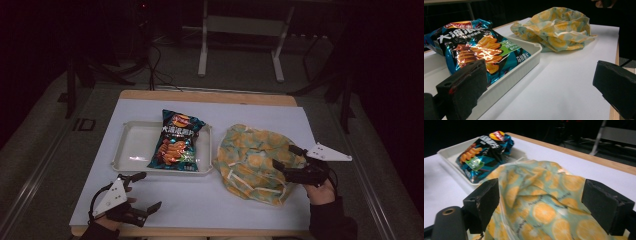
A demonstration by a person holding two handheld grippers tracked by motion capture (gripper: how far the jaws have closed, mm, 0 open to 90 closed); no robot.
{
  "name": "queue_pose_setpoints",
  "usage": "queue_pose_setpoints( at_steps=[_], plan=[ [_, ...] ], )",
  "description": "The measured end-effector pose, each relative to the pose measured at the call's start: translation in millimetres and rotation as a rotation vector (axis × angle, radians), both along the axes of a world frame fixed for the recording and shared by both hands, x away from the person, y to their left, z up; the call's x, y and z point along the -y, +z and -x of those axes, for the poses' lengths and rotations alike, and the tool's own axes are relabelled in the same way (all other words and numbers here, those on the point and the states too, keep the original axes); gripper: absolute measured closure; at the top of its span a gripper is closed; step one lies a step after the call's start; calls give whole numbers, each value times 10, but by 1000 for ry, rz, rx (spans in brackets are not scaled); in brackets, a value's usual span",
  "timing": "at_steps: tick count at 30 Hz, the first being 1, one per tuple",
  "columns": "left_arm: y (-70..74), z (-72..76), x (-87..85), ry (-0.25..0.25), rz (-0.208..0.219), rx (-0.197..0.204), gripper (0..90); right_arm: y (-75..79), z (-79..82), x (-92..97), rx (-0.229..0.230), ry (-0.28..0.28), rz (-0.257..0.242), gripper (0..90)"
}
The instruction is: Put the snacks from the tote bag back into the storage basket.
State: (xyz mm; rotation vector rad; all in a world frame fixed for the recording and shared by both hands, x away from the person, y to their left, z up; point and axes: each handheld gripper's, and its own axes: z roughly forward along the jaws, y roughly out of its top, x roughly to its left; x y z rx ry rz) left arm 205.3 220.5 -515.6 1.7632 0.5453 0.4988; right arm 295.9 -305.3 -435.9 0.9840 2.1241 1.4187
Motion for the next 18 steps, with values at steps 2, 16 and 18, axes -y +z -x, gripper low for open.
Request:
queue_pose_setpoints(
  at_steps=[2, 16, 18],
  plan=[
    [0, 0, 0, 0, 0, 0, 0, -44, 26, 55, -5, -18, 7, 144],
    [1, 2, 2, -2, -4, 0, 0, -229, 239, 376, -8, -131, -12, 145],
    [2, 5, 0, -1, -3, 0, 0, -253, 275, 402, -2, -149, -13, 145]
  ],
)
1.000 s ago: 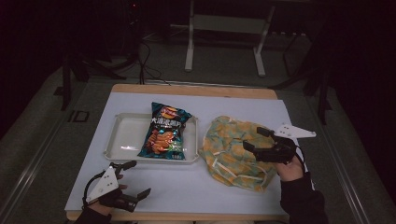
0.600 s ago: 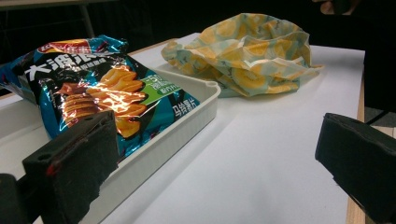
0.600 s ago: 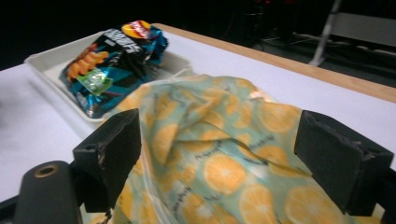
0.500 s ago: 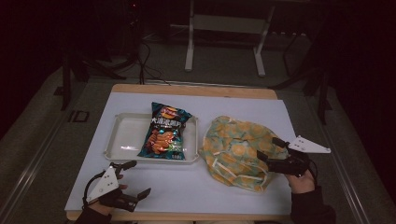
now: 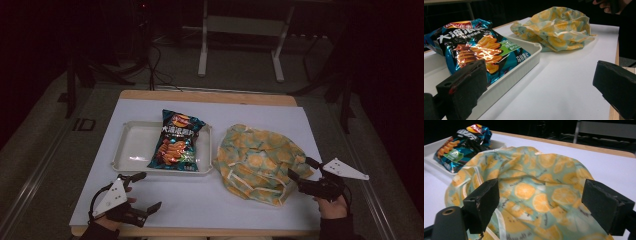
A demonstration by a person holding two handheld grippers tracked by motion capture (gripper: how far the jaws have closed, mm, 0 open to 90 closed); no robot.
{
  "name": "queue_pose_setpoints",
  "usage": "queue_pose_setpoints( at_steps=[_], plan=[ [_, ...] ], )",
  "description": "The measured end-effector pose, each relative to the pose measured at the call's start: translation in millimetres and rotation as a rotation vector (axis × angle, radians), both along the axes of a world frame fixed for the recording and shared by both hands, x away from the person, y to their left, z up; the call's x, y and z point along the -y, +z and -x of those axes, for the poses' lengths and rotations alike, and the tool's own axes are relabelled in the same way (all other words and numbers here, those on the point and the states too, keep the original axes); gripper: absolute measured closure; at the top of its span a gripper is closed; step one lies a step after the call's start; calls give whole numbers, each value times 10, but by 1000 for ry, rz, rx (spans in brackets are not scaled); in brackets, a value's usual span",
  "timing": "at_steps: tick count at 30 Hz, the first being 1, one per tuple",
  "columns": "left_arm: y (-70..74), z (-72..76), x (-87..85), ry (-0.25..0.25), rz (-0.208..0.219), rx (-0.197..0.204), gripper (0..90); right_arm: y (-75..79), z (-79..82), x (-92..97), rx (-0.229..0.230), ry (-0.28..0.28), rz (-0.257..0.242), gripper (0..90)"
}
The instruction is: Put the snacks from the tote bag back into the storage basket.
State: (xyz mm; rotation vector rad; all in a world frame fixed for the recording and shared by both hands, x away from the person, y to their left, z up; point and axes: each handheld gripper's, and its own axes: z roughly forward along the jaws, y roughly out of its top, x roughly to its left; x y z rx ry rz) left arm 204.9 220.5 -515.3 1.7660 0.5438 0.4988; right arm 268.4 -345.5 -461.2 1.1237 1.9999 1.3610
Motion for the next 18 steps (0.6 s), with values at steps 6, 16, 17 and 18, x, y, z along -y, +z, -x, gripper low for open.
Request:
queue_pose_setpoints(
  at_steps=[6, 16, 17, 18],
  plan=[
    [-6, -6, -1, 0, 4, -5, 0, -65, 46, 41, -14, -14, 9, 145],
    [-17, -12, 6, -3, 0, -10, 0, -83, 45, 24, 10, -16, 39, 147],
    [-17, -12, 6, -3, 0, -10, 0, -81, 46, 27, 12, -15, 37, 147],
    [-18, -12, 10, -3, -1, -10, 0, -80, 45, 29, 15, -16, 38, 147]
  ],
)
